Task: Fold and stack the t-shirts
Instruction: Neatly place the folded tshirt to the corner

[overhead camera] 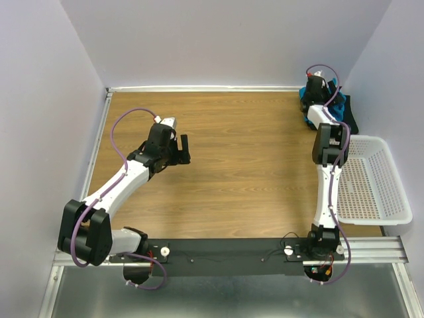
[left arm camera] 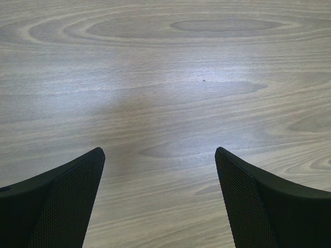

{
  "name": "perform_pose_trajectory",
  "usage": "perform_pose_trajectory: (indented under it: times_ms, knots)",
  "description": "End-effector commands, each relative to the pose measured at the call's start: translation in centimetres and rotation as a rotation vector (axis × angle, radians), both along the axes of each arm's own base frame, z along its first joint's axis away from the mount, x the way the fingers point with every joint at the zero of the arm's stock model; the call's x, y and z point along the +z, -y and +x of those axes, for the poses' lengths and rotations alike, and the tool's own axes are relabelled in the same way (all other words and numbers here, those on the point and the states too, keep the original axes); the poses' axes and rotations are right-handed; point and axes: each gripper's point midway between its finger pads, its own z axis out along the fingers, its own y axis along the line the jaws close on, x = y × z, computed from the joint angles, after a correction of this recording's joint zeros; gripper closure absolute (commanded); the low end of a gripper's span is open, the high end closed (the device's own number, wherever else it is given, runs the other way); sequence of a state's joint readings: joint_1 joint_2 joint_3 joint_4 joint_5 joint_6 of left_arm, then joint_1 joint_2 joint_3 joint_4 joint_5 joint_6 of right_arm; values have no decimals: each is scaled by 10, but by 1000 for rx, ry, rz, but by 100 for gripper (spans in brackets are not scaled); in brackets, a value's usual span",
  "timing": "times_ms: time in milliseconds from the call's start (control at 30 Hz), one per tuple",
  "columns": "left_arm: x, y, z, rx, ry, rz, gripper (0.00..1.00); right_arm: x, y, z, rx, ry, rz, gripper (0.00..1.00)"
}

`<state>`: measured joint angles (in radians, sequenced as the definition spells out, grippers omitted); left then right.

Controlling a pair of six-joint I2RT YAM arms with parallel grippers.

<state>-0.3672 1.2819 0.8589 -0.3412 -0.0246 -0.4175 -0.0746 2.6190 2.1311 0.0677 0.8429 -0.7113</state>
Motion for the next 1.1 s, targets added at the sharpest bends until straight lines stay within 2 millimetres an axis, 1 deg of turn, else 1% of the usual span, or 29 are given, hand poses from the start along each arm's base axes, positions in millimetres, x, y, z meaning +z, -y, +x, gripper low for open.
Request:
perform_pose_trajectory:
  times_ms: [0,67,133,167,233,267,367,400,433,467,500,533,600,633,667,700,733,767,800,833,867,900,933,967,1000,1033,1067]
  knots:
    - [2,2,-1,0,-11,-19,5,26,18,-7,-115,95,-47,22]
    - [4,2,-1,0,-4,-21,5,40,24,-12,-154,121,-59,15]
    - [10,2,-1,1,8,-27,5,48,26,-17,-176,130,-68,13]
    - [17,2,-1,1,25,-36,5,61,27,-20,-187,149,-70,10]
    - [23,-1,-2,9,33,-32,5,74,30,-28,-225,172,-75,9]
    - [32,-1,-2,8,57,-38,4,81,33,-36,-238,180,-74,9]
    - [47,-5,-4,25,90,-37,5,93,34,-50,-262,192,-71,7]
    - [61,-7,-4,35,124,-47,5,105,34,-59,-266,202,-70,7]
    - [65,-10,-6,50,132,-46,5,110,33,-65,-275,224,-57,7]
    - [72,-12,-6,64,150,-51,5,109,31,-75,-275,217,-48,6]
    - [87,-16,-8,85,188,-64,5,136,28,-83,-261,268,-31,5]
    - [95,-18,-10,96,208,-71,5,149,24,-90,-258,319,-2,4]
    - [113,-23,-13,120,256,-85,4,168,16,-101,-234,372,49,2]
    - [130,-31,-17,153,304,-91,4,191,7,-115,-200,419,129,1]
    - [139,-36,-19,172,331,-92,4,201,2,-122,-181,442,167,1]
    - [157,-42,-25,194,380,-106,4,212,-2,-133,-167,448,197,0]
    - [164,-54,-27,242,403,-84,5,233,-11,-147,-131,518,263,0]
    - [172,-61,-31,272,427,-81,5,248,-16,-157,-115,555,294,0]
    - [185,-70,-39,308,469,-91,4,258,-21,-166,-97,575,322,0]
    - [189,-87,-45,401,482,-79,4,252,-31,-172,-67,563,390,0]
    - [197,-96,-56,449,515,-115,4,276,-38,-196,-49,603,422,0]
    - [199,-103,-62,483,533,-121,4,280,-43,-207,-34,617,454,0]
    - [199,-109,-68,515,546,-132,4,288,-49,-220,-14,640,484,0]
    - [201,-119,-73,566,569,-129,4,296,-59,-241,10,692,546,0]
    - [202,-127,-84,591,600,-145,4,297,-65,-257,23,701,575,0]
    - [201,-139,-91,645,615,-127,4,300,-73,-268,43,734,624,0]
    - [202,-147,-97,680,623,-123,3,282,-79,-279,39,715,660,0]
